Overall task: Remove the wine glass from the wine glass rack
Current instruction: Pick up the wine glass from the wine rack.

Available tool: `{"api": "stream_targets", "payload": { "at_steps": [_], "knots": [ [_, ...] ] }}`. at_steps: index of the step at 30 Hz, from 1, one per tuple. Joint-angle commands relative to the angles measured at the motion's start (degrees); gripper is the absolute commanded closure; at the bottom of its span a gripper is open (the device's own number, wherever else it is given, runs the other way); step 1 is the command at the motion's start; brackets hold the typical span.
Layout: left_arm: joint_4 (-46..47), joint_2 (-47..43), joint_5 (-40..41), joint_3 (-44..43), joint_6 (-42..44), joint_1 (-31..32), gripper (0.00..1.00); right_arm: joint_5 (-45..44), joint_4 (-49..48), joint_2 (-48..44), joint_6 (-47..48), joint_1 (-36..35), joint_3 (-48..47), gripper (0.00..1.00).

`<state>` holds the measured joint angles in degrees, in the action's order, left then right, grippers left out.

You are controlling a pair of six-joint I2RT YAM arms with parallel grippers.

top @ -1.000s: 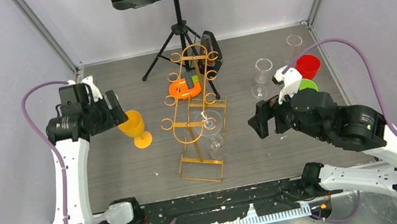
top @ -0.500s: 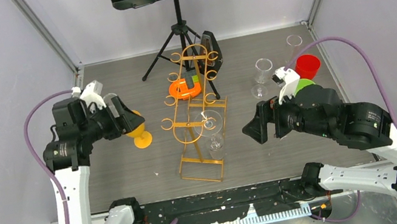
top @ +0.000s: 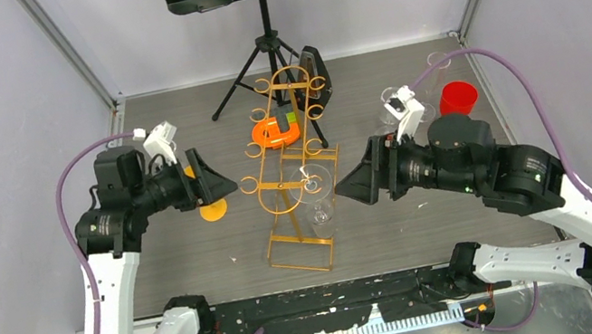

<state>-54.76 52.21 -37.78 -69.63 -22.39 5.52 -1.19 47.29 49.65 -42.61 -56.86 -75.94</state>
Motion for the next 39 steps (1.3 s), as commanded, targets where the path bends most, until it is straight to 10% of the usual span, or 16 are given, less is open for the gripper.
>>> {"api": "stream_targets", "payload": {
  "at_steps": [1, 39],
  "knots": [
    [3.06, -0.45, -0.38, -0.61, -0.74, 2.01, 0.31, 2.78, -8.04, 1.08, -4.72, 0.17, 0.63, 0.24],
    [-0.3, 2.01, 8.79, -5.28, -1.03, 14.65, 0.35, 5.76, -20.72, 1.71, -12.77, 0.17, 6.77, 0.59]
  ]
}}
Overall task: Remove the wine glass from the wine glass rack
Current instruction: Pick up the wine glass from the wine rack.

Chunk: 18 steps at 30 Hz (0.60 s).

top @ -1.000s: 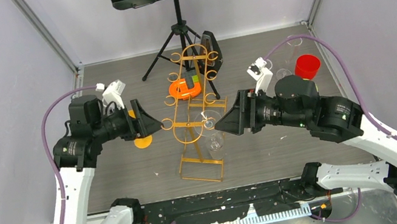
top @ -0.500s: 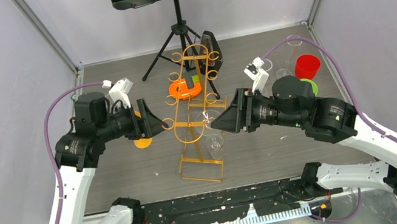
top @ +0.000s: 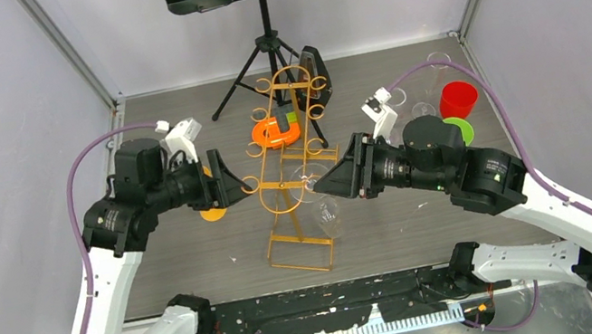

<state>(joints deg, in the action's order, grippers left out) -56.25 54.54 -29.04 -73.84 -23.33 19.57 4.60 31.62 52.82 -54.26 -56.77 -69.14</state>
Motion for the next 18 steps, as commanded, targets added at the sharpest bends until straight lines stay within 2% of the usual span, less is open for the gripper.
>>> {"api": "stream_targets", "payload": {
  "at_steps": [1, 13, 18],
  "knots": [
    [1.23, -0.39, 0.09, -0.93, -0.13, 0.68, 0.34, -0.21, -5.15, -1.59, -1.16, 0.08, 0.08, 0.59],
    [1.52, -0.06, 1.13, -0.7, -0.66, 2.35, 0.35, -0.92, -7.46, -1.45, -1.51, 0.08, 0.05, 0.68],
    [1.6, -0.09, 1.53, -0.14, -0.58, 2.9, 0.35, -1.53, -7.58, -1.38, -1.44, 0.08, -0.51, 0.69]
  ]
}}
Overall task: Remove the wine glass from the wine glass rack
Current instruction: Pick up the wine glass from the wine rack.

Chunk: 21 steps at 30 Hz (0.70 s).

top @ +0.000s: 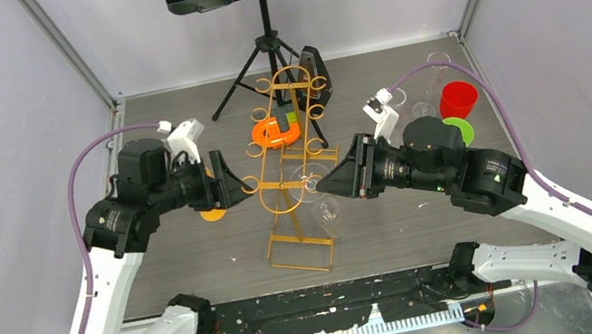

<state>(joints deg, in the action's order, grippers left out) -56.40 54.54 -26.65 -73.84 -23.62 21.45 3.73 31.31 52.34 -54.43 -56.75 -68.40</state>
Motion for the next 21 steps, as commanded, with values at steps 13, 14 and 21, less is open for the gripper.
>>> {"api": "stream_targets", "payload": {
  "at_steps": [13, 14, 21],
  "knots": [
    [2.08, 0.2, -0.55, 0.48, -0.2, 1.66, 0.35, -1.04, -7.45, -0.88, -1.37, 0.11, -2.56, 0.69],
    [2.15, 0.17, -0.44, 0.49, -0.14, 1.71, 0.35, -1.03, -7.42, -0.85, -1.33, 0.1, -2.8, 0.69],
    [2.09, 0.09, -0.27, 0.72, -0.11, 1.92, 0.35, -1.31, -7.26, -0.86, -1.22, 0.11, -3.56, 0.69]
  ]
}}
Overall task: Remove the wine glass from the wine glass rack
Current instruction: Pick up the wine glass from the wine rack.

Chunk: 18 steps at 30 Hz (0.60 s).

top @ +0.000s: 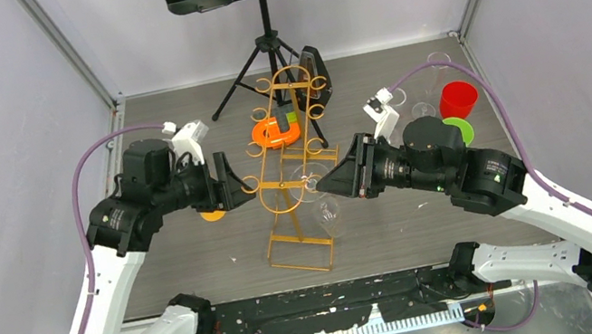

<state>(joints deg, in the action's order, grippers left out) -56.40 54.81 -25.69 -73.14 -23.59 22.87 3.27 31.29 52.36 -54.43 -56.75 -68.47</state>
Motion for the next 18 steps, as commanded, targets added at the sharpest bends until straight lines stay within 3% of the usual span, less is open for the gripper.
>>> {"api": "stream_targets", "payload": {
  "at_steps": [1, 18],
  "knots": [
    [2.09, -0.15, -1.2, -0.05, -0.14, 0.51, 0.35, -0.83, -7.21, -0.82, -1.25, 0.08, -3.58, 0.68],
    [1.85, 0.09, -1.06, -0.27, 0.21, 0.68, 0.35, -0.47, -6.63, 1.08, -0.93, 0.06, -5.07, 0.64]
  ]
}}
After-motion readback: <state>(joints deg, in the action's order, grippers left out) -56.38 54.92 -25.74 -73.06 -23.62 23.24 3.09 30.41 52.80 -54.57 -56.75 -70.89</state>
